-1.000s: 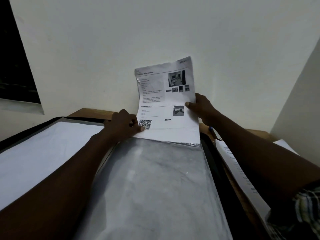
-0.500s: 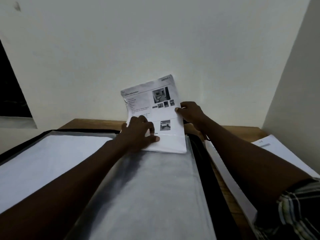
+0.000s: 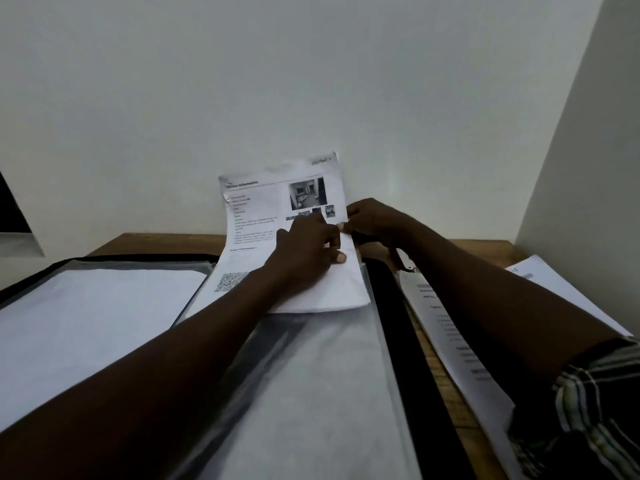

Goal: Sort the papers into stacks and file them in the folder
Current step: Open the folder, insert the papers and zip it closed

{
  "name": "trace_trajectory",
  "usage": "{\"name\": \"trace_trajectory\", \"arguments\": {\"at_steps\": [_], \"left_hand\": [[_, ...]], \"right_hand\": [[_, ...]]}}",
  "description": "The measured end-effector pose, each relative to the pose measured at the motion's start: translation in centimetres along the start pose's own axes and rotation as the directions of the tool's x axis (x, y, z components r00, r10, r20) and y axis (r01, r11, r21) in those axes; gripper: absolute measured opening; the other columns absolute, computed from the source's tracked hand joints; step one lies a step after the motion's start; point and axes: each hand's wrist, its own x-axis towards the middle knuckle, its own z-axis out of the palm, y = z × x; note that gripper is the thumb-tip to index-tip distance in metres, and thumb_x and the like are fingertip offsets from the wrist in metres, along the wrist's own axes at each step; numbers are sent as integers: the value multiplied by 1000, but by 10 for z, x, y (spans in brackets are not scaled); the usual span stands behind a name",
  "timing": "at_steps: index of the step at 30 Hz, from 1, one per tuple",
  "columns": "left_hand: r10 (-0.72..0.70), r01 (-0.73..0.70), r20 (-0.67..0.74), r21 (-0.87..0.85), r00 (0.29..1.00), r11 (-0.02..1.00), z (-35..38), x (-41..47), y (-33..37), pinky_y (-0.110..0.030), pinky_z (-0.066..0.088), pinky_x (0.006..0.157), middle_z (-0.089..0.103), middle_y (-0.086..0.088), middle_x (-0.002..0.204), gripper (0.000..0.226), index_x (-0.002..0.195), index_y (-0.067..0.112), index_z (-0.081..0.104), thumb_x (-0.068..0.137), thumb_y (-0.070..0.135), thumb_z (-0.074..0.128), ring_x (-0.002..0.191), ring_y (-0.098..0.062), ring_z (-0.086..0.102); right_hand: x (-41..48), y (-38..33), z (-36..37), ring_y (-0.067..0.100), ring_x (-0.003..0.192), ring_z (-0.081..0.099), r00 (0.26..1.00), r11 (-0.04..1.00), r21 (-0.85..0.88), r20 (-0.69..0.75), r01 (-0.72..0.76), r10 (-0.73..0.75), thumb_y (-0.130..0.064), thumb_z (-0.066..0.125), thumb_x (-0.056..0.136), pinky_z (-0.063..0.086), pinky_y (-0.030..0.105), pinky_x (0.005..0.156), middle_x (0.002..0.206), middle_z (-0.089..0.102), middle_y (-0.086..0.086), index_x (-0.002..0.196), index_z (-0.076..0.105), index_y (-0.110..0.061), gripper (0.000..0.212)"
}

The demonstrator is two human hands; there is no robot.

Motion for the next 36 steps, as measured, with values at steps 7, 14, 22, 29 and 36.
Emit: {"name": "trace_trajectory", "arguments": {"at_steps": [7, 14, 22, 29, 36], "left_hand": [[3, -5, -24, -98, 1000, 995, 9, -9, -7, -38, 41, 87, 53, 10, 86, 19, 82, 23, 59, 84, 35, 73, 93, -15, 52], [-67, 76, 132, -61, 989, 995, -25, -21, -44, -33, 45, 83, 56, 14, 80, 23, 96, 30, 65, 81, 43, 76, 80, -13, 53], [-109, 110, 20, -94, 994, 990, -25, -24, -50, -29, 40, 64, 57, 13, 58, 29, 62, 25, 54, 84, 15, 71, 65, -12, 51], [-85, 87, 22, -81, 996, 993, -20, -25, -51, -27, 34, 63, 53, 10, 66, 31, 64, 24, 51, 87, 17, 70, 65, -11, 48], [-48, 48, -22, -10, 999, 999, -21, -26, -48, -41, 45, 89, 53, 9, 91, 34, 63, 33, 50, 82, 21, 75, 92, -17, 52]], "right_hand": [[-9, 4, -12, 15, 71, 63, 966, 974, 152, 223, -169, 133, -18, 69, 88, 55, 24, 67, 90, 68, 7, 98, 65, -5, 17], [16, 2, 11, 31, 101, 66, 980, 982, 190, -199, 9, 29, -24, 62, 90, 52, 48, 94, 114, 68, 16, 111, 67, -4, 30], [-14, -9, -11, 19, 67, 56, 991, 988, -88, 24, -129, 132, -22, 54, 99, 42, 22, 54, 82, 61, 10, 80, 51, -3, 27], [3, 9, -4, 20, 96, 61, 1000, 968, 252, 5, 17, -18, -15, 70, 88, 53, 32, 82, 113, 61, 5, 122, 60, -12, 36], [8, 13, 2, 9, 86, 59, 989, 985, -103, -39, 135, -140, -8, 65, 88, 46, 12, 71, 93, 67, -2, 103, 75, -14, 19]]}}
